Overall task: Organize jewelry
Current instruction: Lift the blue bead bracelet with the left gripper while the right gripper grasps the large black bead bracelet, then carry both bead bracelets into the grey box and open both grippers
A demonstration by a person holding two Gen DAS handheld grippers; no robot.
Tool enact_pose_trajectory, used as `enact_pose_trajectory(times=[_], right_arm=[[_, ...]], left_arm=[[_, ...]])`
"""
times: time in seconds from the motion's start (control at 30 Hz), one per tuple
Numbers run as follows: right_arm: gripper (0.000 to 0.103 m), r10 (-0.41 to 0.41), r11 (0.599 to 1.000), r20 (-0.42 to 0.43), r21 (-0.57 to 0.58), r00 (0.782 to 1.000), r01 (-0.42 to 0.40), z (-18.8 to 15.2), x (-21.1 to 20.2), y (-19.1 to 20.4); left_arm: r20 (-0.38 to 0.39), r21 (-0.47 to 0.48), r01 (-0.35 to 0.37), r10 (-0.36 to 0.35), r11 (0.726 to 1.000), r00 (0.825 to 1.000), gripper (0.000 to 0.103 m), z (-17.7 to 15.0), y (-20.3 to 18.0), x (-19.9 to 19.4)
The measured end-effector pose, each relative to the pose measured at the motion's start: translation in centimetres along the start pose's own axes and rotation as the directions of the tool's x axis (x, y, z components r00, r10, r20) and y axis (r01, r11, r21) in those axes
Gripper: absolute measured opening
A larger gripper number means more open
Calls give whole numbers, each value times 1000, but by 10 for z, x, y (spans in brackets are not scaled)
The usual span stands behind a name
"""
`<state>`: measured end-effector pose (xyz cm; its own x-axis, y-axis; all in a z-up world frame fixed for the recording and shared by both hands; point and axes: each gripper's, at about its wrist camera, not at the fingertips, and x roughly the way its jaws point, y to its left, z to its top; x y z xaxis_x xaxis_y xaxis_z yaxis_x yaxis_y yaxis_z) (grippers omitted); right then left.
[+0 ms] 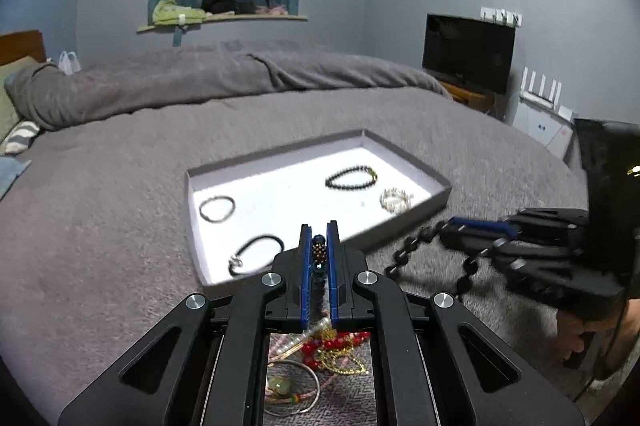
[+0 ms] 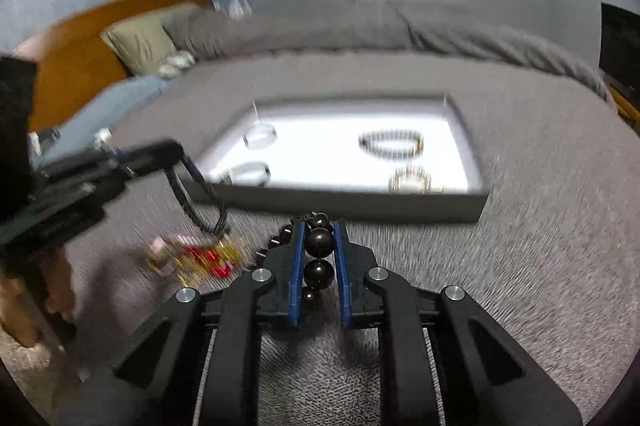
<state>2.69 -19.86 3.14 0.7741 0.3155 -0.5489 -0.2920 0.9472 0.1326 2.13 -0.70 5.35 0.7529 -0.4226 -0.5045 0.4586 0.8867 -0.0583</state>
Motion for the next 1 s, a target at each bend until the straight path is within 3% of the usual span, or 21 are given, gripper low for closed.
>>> enact_pose_trajectory(times=[0.17, 0.33, 0.5, 0.73, 1.0], right_arm=[[14, -46, 999, 125, 11, 991, 45, 24, -25, -9], [14, -84, 995, 169, 67, 982, 74, 59, -16, -29], [14, -77, 991, 140, 119, 987, 61, 77, 19, -47], [14, -131, 989, 140, 91, 981, 119, 101, 67, -53], [14, -80, 996, 98, 55, 992, 75, 125, 126, -53]], left_arm=[[45, -18, -25, 26, 1000, 999, 8, 18, 7, -9], [88, -35, -49, 51, 998, 995, 8, 47, 16, -8], [62, -48, -37, 40, 998, 997, 8, 56, 21, 18], [-22, -26, -21, 20, 999, 1000, 8, 64, 28, 74], [-63, -79, 20, -25, 997, 998, 8, 68, 43, 123]])
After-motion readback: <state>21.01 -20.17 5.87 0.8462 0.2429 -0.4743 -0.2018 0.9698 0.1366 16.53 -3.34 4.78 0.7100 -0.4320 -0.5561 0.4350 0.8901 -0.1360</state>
